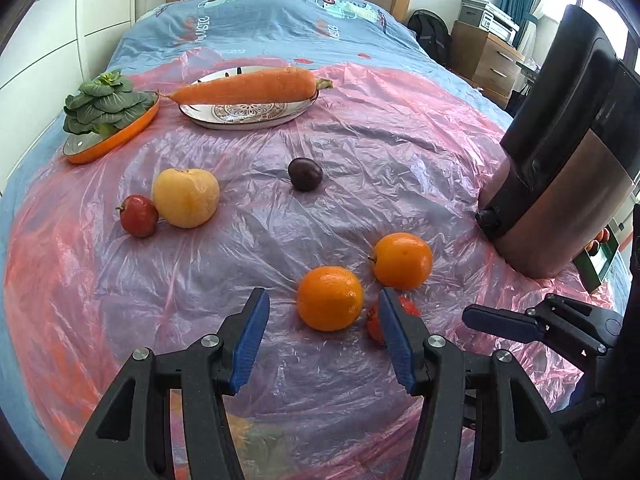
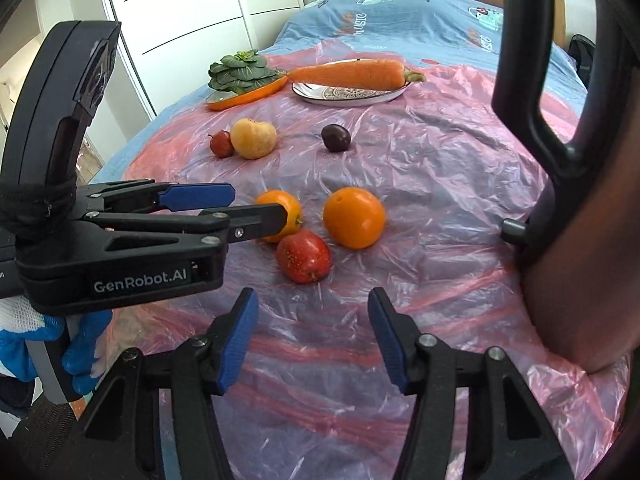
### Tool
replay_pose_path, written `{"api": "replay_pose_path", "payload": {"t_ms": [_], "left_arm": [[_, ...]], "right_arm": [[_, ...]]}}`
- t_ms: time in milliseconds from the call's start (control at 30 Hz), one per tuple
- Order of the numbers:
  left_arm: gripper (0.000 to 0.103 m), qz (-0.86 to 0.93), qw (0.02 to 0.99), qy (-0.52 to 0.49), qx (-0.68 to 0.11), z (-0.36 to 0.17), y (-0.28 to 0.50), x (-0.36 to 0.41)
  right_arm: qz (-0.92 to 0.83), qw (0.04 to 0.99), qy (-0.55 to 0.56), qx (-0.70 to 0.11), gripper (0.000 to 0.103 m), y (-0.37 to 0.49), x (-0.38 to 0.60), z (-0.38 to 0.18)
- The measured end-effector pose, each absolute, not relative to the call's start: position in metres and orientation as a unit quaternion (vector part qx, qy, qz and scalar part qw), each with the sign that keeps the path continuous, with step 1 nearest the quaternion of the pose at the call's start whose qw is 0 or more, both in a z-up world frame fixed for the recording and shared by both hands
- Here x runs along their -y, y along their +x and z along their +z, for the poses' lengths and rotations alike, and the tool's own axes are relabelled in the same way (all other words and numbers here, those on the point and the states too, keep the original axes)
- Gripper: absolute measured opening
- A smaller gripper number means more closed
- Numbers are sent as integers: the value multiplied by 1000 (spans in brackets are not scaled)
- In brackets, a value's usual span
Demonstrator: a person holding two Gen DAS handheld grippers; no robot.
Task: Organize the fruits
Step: 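Grasp a tangerine with the left tool while the right tool grasps a red apple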
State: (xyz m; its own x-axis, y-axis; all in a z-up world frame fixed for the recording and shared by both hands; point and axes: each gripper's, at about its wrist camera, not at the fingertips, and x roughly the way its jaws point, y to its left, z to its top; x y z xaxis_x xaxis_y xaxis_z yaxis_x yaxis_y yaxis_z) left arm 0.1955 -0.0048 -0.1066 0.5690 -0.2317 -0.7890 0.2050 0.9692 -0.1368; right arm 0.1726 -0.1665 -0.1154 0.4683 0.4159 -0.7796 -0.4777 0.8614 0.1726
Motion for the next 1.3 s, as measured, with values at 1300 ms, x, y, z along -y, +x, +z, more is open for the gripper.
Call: {"api": "replay_pose_path", "payload": {"t_ms": [1300], "left_arm": [[33,-135,879,-29,-456,-112,208,-6]], "right_arm": [[300,840,-45,-449,63,209,143,-132]]}}
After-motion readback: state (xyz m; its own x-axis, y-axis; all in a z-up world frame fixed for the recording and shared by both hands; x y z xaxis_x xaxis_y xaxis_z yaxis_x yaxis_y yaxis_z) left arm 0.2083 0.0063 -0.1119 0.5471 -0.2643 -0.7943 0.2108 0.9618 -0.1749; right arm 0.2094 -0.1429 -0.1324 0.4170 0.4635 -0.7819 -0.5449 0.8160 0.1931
